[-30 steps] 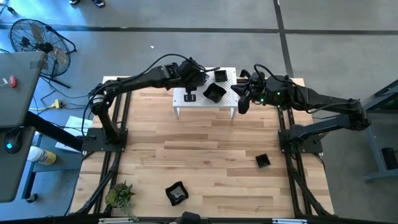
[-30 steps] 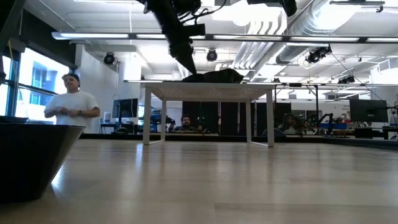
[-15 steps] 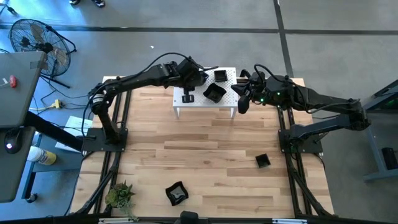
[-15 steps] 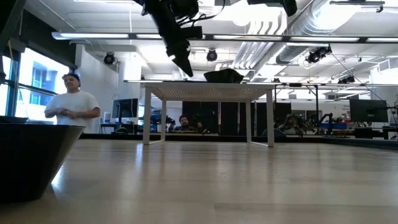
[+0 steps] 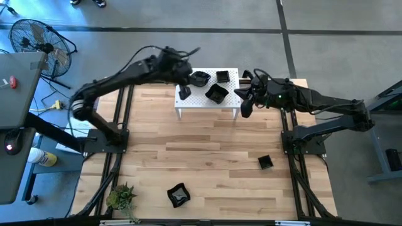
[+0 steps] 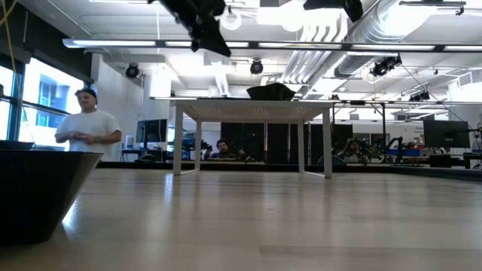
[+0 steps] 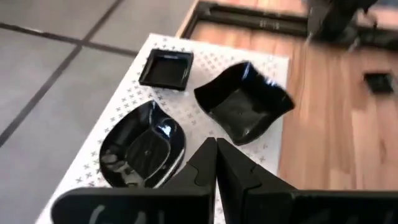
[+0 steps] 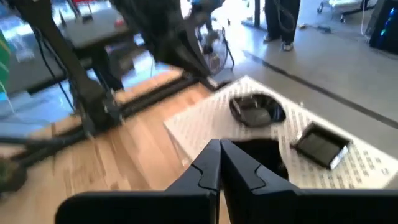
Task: Pick & Place Mini shaped plates
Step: Stack the square plate on top of the stacked square plate on the shelf
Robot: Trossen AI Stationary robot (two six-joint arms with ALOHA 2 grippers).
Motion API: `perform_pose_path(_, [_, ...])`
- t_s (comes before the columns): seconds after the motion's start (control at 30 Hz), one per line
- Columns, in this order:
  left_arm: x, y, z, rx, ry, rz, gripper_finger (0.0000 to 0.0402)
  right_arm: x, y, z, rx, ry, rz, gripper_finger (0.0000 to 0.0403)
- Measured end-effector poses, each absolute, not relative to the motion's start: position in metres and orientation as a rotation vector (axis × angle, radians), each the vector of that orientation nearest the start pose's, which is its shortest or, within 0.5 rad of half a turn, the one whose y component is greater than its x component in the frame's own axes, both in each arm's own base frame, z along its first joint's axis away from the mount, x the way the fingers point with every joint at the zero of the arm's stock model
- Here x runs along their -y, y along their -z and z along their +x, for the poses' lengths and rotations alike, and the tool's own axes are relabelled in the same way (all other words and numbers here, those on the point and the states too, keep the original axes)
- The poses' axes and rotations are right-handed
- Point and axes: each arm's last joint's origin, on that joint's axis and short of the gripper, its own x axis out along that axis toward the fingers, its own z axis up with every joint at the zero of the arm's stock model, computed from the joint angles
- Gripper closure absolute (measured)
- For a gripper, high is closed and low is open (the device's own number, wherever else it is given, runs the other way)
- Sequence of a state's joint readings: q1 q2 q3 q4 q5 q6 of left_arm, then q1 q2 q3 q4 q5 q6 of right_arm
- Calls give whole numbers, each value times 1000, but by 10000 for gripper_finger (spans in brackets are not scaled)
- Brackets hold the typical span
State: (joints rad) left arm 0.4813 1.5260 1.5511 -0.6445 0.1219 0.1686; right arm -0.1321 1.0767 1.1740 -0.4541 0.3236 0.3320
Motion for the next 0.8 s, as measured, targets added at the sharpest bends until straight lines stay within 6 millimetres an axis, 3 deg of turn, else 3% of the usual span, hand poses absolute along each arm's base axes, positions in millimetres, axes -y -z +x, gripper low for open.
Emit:
perform_pose_path(0.17, [-132,-369,266,-450,-314,-127,401,34,-359,223,-335,470,293,402])
perform_pose_path(0.37, [-112,-344,228,-295,-345,-227,401,28,-315,226,-372,264,424,402])
perform_pose_path(0.6, [-93,-317,191,-259,-357,-287,401,22,-298,193,-672,230,449,402])
perform_pose_path(0.8, [-83,-292,181,-310,-340,-308,401,20,-280,179,-953,197,326,402])
